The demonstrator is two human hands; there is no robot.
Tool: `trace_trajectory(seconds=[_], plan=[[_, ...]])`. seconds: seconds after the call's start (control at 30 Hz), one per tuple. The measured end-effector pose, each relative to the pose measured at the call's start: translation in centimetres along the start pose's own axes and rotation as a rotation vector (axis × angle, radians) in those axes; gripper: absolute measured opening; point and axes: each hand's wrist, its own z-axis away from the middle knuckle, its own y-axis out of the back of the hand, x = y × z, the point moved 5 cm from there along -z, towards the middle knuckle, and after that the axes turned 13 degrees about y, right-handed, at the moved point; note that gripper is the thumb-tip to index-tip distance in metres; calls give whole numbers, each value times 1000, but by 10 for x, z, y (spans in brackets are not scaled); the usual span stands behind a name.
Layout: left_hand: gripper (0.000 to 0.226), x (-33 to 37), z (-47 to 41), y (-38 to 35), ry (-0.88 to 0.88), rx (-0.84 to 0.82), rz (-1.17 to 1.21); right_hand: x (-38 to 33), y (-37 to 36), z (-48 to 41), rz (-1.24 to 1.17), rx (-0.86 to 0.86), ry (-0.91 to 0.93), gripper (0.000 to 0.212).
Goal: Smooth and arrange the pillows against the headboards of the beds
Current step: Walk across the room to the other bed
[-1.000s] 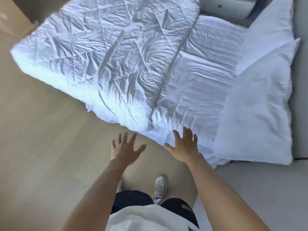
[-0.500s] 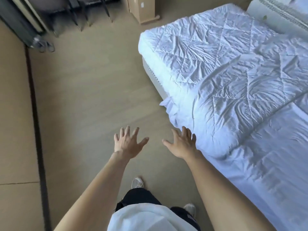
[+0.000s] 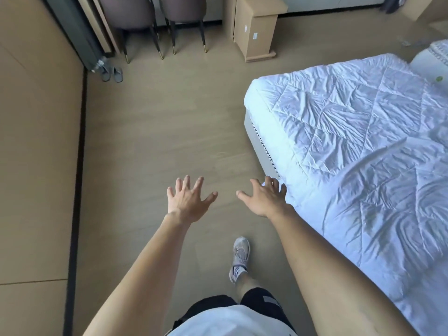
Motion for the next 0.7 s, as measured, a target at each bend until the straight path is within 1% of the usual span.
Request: trace_trajectory(seconds=[0.4, 0.7], plan=[[80, 57, -217, 76, 101, 8, 3, 7, 103, -236, 17, -47, 52, 77], [82, 90, -369, 124, 96, -17, -32, 4, 167, -395, 41, -68, 33, 79]])
